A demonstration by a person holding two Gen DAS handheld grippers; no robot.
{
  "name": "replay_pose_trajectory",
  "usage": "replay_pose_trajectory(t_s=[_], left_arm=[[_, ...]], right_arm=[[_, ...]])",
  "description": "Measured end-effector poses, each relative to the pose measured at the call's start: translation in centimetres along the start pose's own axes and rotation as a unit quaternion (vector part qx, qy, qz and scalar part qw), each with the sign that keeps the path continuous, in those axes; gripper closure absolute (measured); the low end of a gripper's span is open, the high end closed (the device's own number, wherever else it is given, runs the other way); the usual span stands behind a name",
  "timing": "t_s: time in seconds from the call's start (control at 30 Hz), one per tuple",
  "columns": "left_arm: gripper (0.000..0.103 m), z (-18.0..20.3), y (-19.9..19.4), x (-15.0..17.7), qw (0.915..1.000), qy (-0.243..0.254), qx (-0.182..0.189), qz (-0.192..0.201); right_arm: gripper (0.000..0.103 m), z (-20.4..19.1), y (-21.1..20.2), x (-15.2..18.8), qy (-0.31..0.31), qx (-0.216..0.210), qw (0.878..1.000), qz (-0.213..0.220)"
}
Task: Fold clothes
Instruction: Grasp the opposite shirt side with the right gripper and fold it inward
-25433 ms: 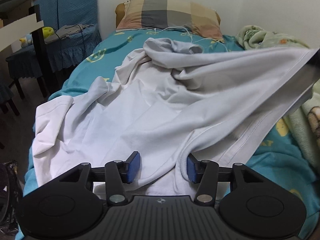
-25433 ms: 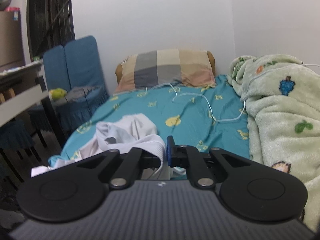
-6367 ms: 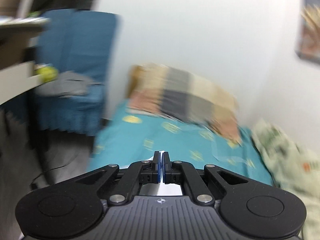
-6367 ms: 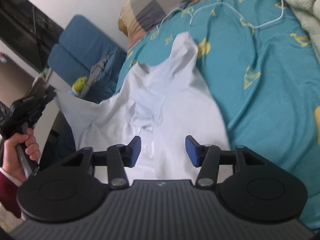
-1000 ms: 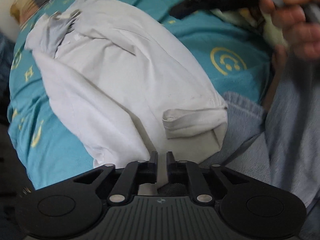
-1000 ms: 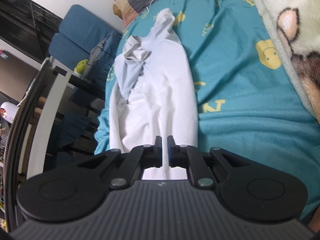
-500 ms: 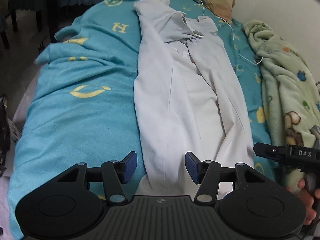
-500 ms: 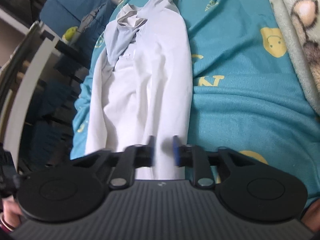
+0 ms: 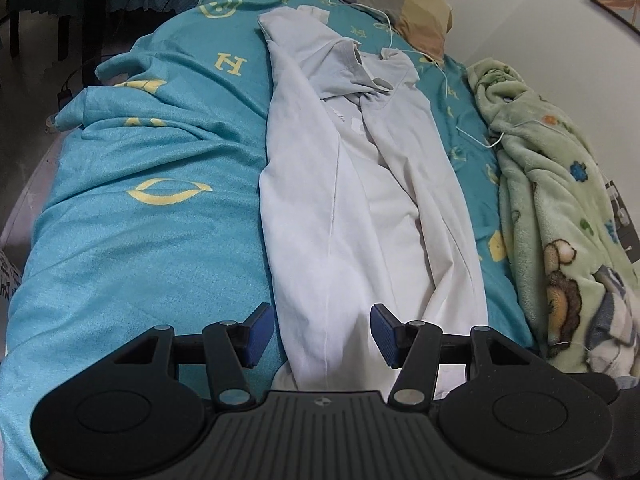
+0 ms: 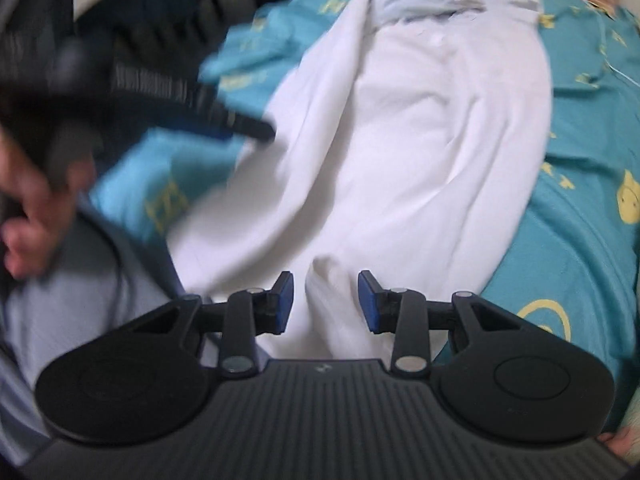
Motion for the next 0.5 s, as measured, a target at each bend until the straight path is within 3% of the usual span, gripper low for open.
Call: replay_pose_trajectory(t_s=[0.07, 0.13, 0.17, 0.37, 0.5], left_arm=[[0.047, -0.1, -0.1, 0.1, 1.0, -0.002, 0.005, 0.001], [0.046, 0.1, -0.2, 0.1, 1.0, 0.0, 0.009, 0.002], [0.046, 0.2, -0.3, 0.1, 0.9999, 0.002, 0.012, 0.002], [0.043, 0.1, -1.2, 0.3, 0.9998, -0.005, 0.013, 0.013], [0.04, -0.2, -0.8, 0.6, 0.9998, -0.014, 0.008, -0.006]], right_arm=[[0.067, -0.4, 0.5, 0.5, -0.043, 0.041, 0.998, 0.005], [0.091, -0.8, 0.2, 0.5, -0.074, 0.061, 0.995, 0.017], [0.097, -1.0, -0.2, 0.4, -0.078, 0.063, 0.995, 0.019], [0.097, -4.0, -4.4, 1.5, -0.128, 0.024, 0.991, 0.026], [0.097, -3.3, -2.7, 3.3, -0.109, 0.026, 0.994, -0.006]])
Point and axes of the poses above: each gripper's, at about its wrist camera, not at the fingertips, and y roughly the way its jaws point, z to its right, x to its underside, the point moved 7 cm from there along y, roughly the way its jaws point, and after that the axes turned 15 degrees about y, right-handed, at the moved point
